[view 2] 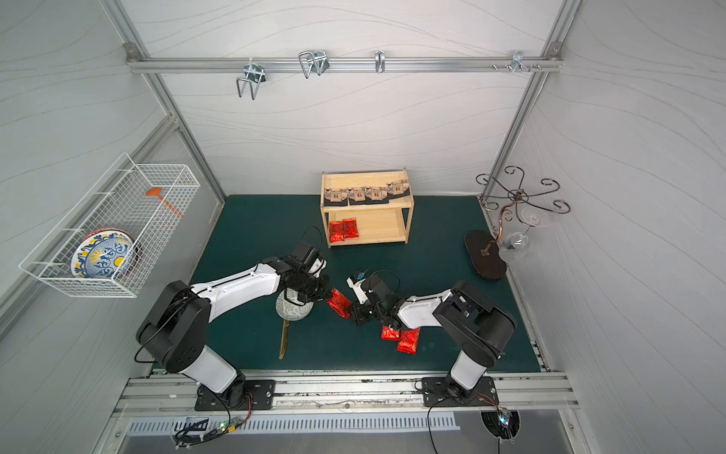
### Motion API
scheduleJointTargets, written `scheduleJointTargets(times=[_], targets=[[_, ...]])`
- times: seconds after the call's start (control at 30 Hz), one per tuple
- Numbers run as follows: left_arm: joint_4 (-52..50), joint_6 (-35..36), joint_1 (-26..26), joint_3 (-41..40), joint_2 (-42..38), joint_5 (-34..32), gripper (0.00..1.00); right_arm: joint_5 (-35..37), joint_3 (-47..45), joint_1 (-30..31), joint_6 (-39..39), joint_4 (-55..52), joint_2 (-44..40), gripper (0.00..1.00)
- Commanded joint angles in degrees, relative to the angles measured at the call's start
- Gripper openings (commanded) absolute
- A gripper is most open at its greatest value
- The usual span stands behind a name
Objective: Place the tea bags on the shelf by color
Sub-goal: Pick up the tea bag from the center of the board.
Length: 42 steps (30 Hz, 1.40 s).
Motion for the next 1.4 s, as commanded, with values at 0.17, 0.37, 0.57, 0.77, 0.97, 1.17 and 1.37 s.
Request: scheduleJointTargets(times=[0.17, 0.37, 0.57, 0.77, 0.97, 1.17, 1.37], targets=[[-1.3, 2.8, -0.1, 3.9, -4.2, -0.5, 0.00, 0.6, -2.0, -2.3, 3.9, -3.5, -10.3, 0.31], [0.6, 3.3, 0.6, 4.4, -5.8, 2.2, 0.00, 1.5, -1.8, -2.9, 8.5, -6.1, -15.3, 0.36], [2.6, 3.1, 2.4, 4.1, -6.8, 4.5, 0.00, 1.7, -1.4, -3.7, 12.9, -8.2, -18.4, 0.40], [3.8, 3.4, 4.3, 3.6, -7.4, 8.0, 0.00, 0.2, -1.4, -5.0, 19.1, -7.5, -19.1, 0.46], [5.6, 4.0, 5.8, 2.8, -8.5, 11.9, 0.00, -6.5, -1.2, -8.0, 26.4, -4.1, -17.8, 0.48], [8.6, 3.0, 8.0, 1.7, -9.0, 16.1, 0.00, -11.6, -2.2, -10.8, 31.8, 0.9, -16.1, 0.49], [12.4, 1.0, 9.8, 0.9, -8.9, 20.6, 0.00, -20.8, -5.0, -16.6, 40.1, 12.2, -12.5, 0.54]])
